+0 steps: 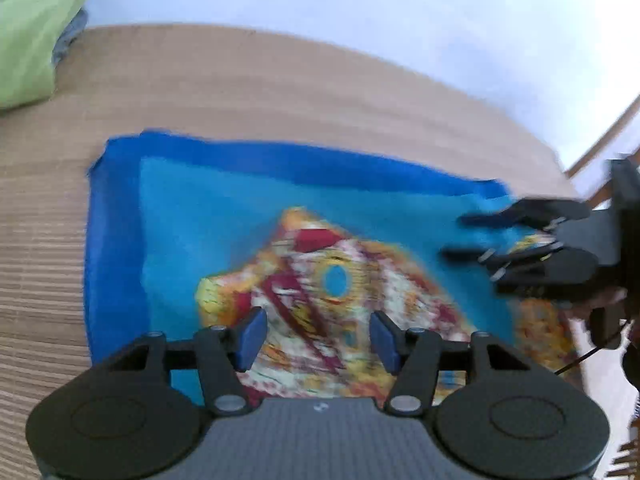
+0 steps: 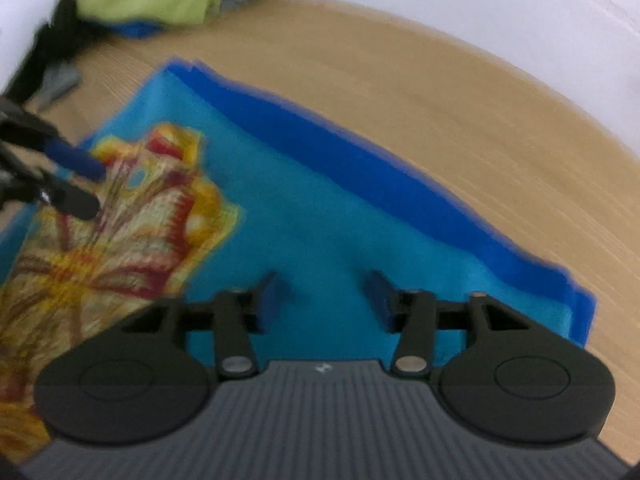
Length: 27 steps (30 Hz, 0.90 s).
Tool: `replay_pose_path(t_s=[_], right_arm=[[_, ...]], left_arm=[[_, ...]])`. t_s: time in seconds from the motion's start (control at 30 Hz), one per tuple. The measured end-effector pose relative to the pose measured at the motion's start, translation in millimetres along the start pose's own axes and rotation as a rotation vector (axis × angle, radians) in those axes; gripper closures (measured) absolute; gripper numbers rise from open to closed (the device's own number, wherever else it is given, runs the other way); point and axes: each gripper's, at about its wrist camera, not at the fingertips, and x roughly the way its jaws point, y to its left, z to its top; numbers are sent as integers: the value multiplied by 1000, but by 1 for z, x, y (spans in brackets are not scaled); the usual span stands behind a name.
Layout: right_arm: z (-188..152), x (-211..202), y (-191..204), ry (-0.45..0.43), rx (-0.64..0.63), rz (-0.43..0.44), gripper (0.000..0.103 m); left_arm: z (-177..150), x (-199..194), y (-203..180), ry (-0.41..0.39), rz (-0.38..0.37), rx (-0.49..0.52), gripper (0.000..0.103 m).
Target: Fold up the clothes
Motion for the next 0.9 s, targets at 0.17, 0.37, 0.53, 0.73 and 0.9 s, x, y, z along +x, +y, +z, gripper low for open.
replay_pose_path(t_s=[0.17,0.37,0.53,0.73,0.9], right_arm=[[1,19,-47,-23,158,-276,45],[7,-10,-44,-94,250,-268,46],[-13,-16,-16,-78,173,-130,46],[-35,0,-66,-35,470,-414,31],[-66,-78,-52,-142,540,-349,30]], left_arm=[[6,11,-4,-57,184,107,46],[20,14,-7,-62,142,92,45],[42,41,0,-70,251,140,38],[53,34,15,-48,315,98,38],[12,-25,27,-58,209,24,39]])
